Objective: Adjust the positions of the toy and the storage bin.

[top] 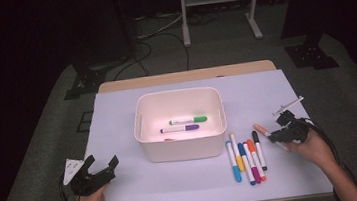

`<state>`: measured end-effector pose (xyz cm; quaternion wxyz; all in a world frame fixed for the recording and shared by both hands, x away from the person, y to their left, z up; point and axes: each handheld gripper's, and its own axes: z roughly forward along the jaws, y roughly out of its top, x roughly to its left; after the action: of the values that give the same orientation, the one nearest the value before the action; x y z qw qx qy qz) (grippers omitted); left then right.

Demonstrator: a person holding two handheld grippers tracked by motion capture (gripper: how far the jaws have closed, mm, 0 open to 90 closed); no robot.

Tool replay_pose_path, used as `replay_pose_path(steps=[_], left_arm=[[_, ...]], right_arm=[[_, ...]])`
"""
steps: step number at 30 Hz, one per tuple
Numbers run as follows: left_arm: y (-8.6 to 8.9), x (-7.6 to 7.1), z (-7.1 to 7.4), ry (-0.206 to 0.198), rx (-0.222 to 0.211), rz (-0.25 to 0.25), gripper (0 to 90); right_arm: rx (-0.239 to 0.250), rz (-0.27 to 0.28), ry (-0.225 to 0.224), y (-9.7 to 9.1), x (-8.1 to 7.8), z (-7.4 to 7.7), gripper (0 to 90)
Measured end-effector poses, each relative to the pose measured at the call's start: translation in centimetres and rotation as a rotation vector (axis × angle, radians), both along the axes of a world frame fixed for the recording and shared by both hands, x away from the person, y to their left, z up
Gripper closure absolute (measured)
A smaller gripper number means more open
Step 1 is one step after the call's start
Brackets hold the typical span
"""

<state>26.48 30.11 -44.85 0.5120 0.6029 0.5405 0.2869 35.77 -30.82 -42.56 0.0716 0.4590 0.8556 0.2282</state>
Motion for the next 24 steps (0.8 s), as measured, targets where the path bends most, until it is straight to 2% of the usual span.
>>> replay_pose_path(steps=[6, 11, 18, 21, 24], left_arm=[[-0.1, 0.0, 0.0, 0.001, 0.002, -0.001, 3.3], [-0.2, 0.0, 0.0, 0.003, 0.003, -0.003, 3.3], [-0.2, 0.0, 0.0, 0.002, 0.005, -0.004, 3.3], [-0.2, 0.0, 0.0, 0.004, 0.006, -0.004, 3.3], [-0.2, 0.0, 0.0, 0.004, 0.006, -0.005, 3.2]], right_arm=[[0.045, 0.043, -0.015, 0.2, -0.9, 2.0, 75.7], [0.085, 0.087, -0.025, 0.5, -1.6, 4.5, 75.7], [0.118, 0.162, -0.067, 1.8, -2.6, 9.2, 75.8], [0.104, 0.198, -0.089, 2.8, -2.9, 11.4, 75.8], [0.117, 0.239, -0.11, 3.9, -3.0, 13.5, 75.7]])
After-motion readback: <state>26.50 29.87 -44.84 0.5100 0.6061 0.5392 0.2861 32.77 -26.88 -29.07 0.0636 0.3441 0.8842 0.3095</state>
